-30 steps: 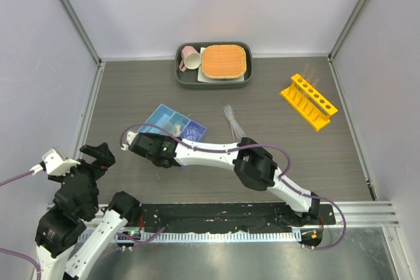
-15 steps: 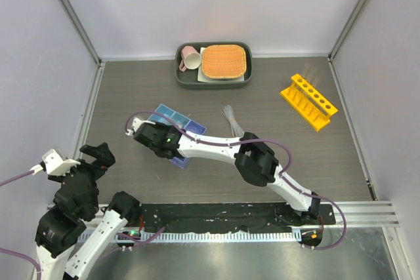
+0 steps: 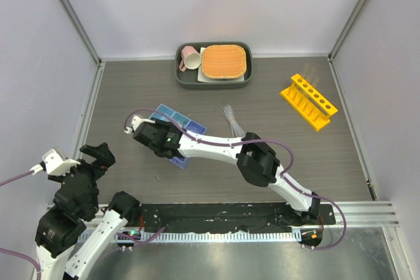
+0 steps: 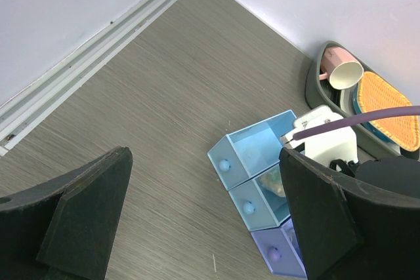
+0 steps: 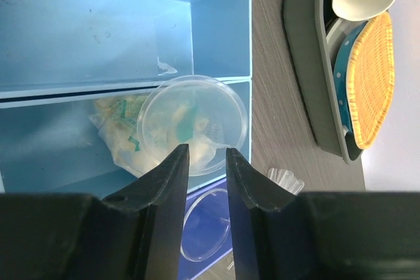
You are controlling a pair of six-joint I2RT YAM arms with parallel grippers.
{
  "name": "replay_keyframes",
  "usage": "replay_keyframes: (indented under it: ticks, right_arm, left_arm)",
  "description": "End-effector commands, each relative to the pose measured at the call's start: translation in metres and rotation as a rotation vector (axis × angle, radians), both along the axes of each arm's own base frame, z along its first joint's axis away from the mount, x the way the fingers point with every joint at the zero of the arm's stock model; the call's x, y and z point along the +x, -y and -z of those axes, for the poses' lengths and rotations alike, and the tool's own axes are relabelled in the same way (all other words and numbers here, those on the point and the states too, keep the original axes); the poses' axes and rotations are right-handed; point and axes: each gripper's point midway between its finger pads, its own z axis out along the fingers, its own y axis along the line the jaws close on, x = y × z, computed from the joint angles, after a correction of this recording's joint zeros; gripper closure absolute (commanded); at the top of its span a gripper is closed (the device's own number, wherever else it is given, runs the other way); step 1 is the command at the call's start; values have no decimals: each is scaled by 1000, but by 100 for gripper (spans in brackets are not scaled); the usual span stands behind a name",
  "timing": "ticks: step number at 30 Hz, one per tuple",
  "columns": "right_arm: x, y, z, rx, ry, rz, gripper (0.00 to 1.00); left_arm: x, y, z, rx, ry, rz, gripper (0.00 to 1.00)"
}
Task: Organize the chemistry lab equipment
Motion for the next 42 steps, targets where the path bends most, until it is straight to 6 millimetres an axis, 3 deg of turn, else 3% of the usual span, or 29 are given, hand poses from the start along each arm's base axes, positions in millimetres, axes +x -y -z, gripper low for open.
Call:
replay_keyframes:
  ticks: [1, 12, 24, 33, 42]
  right_arm:
    - [5, -8, -72, 159, 86, 35, 62]
    - [20, -8, -71, 189, 87, 65, 60]
    - [42, -3, -56, 231, 14, 81, 60]
    - [41, -5, -41, 231, -24, 78, 60]
    - [33, -1, -57, 241, 6, 80, 61]
  left_arm:
    - [1, -1, -8, -13, 21, -14, 0]
    - [2, 0, -9, -13, 21, -9, 0]
    - [3, 0, -8, -7, 13, -11, 0]
    - [4, 1, -8, -3, 9, -9, 0]
    - [4, 1, -8, -4, 10, -9, 0]
